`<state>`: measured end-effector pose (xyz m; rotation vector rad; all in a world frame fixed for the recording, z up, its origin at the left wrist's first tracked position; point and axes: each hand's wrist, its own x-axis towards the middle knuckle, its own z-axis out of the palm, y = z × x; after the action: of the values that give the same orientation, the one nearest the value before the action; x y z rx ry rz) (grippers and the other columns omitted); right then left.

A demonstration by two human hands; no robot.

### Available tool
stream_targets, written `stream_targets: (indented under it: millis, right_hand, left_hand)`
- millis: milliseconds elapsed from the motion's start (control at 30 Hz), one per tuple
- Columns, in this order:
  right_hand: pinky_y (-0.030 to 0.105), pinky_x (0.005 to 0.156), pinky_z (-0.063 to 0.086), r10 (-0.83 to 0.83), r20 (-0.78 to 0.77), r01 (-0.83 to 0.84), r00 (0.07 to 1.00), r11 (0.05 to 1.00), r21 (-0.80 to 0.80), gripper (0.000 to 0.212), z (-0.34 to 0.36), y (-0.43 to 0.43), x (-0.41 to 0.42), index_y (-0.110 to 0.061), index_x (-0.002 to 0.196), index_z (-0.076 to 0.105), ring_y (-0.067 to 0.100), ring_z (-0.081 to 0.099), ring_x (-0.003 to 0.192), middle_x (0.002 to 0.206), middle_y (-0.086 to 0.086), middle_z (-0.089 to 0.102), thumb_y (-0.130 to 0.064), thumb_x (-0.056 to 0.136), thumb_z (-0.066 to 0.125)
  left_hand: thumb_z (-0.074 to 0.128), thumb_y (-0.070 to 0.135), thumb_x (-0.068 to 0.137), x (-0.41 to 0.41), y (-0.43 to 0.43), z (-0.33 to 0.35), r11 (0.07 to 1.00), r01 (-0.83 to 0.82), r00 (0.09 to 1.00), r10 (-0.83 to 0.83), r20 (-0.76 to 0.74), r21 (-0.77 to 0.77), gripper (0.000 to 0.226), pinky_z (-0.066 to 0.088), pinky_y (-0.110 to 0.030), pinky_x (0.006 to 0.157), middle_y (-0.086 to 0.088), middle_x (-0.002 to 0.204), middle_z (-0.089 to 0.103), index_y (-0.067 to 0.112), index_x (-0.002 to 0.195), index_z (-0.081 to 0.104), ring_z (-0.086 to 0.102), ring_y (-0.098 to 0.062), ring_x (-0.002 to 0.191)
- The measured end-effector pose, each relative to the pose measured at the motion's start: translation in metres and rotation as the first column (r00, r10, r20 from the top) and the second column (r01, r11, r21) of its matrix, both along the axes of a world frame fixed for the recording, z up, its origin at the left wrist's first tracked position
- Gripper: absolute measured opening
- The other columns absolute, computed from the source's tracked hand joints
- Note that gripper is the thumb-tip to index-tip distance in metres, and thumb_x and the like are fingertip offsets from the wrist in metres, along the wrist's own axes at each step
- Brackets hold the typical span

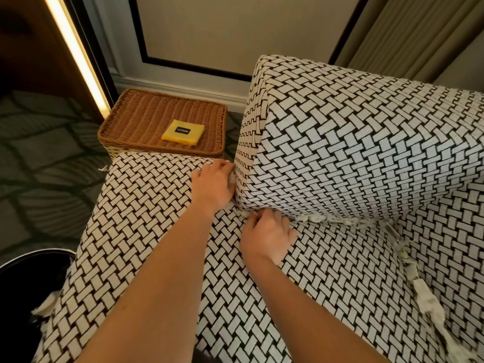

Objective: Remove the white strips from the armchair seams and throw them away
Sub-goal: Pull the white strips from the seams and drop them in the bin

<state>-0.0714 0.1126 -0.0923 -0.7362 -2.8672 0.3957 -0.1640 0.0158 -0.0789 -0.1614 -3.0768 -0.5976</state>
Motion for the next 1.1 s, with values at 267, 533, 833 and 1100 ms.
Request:
stream_targets:
  millis: [267,533,833,1100]
  right_hand:
    - [0.037,0.087,0.031,0.012,0.031,-0.012,0.999,1.0,-0.011,0.029,0.002,0.0,0.0,-0.015,0.107,0.058,0.02,0.048,0.104,0.11,0.002,0.06,-0.034,0.093,0.041]
    - [0.036,0.086,0.03,0.002,-0.003,-0.002,1.0,1.0,-0.012,0.028,0.001,-0.001,0.0,-0.014,0.104,0.06,0.021,0.049,0.103,0.107,0.002,0.061,-0.033,0.094,0.041]
    - [0.036,0.086,0.028,0.012,-0.028,-0.013,1.0,0.999,-0.044,0.027,0.0,0.001,0.001,-0.013,0.105,0.059,0.021,0.048,0.103,0.107,0.003,0.06,-0.028,0.093,0.041]
    - [0.035,0.086,0.031,0.013,-0.104,-0.026,0.994,0.991,-0.13,0.023,0.002,-0.002,0.002,-0.013,0.1,0.056,0.019,0.051,0.094,0.103,0.002,0.056,-0.025,0.095,0.038]
  left_hand:
    - [0.046,0.033,0.091,-0.008,-0.005,0.011,0.999,0.048,0.991,-0.046,0.122,-0.012,0.04,0.022,-0.043,0.105,0.0,0.138,0.034,0.028,0.13,0.049,0.033,-0.024,0.127]
    - [0.047,0.026,0.092,-0.019,0.001,0.008,0.993,0.062,0.993,-0.051,0.109,-0.1,0.034,0.026,-0.045,0.104,-0.003,0.133,0.039,0.022,0.125,0.052,0.035,-0.025,0.123]
    - [0.053,0.022,0.091,-0.012,-0.014,0.005,0.967,0.006,0.998,-0.023,0.066,0.255,0.025,0.037,-0.038,0.094,-0.007,0.117,0.057,0.012,0.113,0.058,0.049,-0.027,0.112]
    - [0.043,0.008,0.095,0.004,-0.02,0.014,0.782,-0.118,0.99,0.048,0.13,0.612,0.006,0.033,-0.02,0.056,0.0,0.087,0.053,0.013,0.099,0.045,0.047,-0.011,0.07]
